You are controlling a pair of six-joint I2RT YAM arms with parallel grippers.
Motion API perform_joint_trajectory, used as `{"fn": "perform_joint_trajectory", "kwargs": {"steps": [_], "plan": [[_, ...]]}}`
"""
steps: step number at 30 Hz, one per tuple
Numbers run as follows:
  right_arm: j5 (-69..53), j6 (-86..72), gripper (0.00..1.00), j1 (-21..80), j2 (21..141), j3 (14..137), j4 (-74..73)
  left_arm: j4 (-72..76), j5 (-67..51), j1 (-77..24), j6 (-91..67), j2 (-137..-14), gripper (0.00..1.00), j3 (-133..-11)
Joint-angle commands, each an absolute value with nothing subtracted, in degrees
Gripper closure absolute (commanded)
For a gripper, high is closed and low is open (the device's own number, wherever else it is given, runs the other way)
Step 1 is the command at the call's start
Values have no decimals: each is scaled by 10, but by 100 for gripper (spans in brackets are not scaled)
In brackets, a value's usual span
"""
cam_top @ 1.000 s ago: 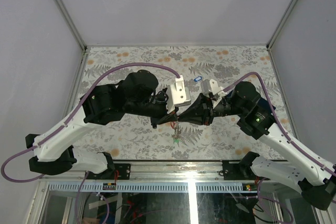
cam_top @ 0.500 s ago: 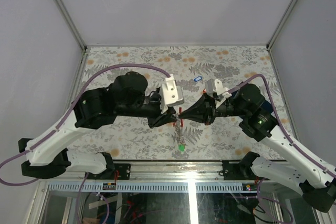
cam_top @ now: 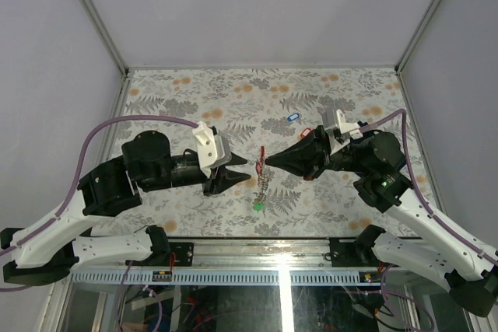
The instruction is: Put the keys on the keyring
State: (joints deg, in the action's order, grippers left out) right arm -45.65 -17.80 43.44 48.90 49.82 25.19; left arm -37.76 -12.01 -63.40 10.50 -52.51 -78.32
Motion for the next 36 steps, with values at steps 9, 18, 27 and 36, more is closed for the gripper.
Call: {"fn": "perform_joint_trajectory", "kwargs": {"steps": [9,18,27,36], "plan": [[-445,-222,100,434,488,505,345,-179,-78,-638,98,-491,66,-713],[-444,-223,100,434,486,502,345,-172,-130,-638,105,-516,71,-723],[-442,-219,100,434,483,502,341,-181,-144,-638,111,-528,76,-729],[-432,-219,100,433,477,501,344,-184,-131,-639,114,-523,96,-726]]}}
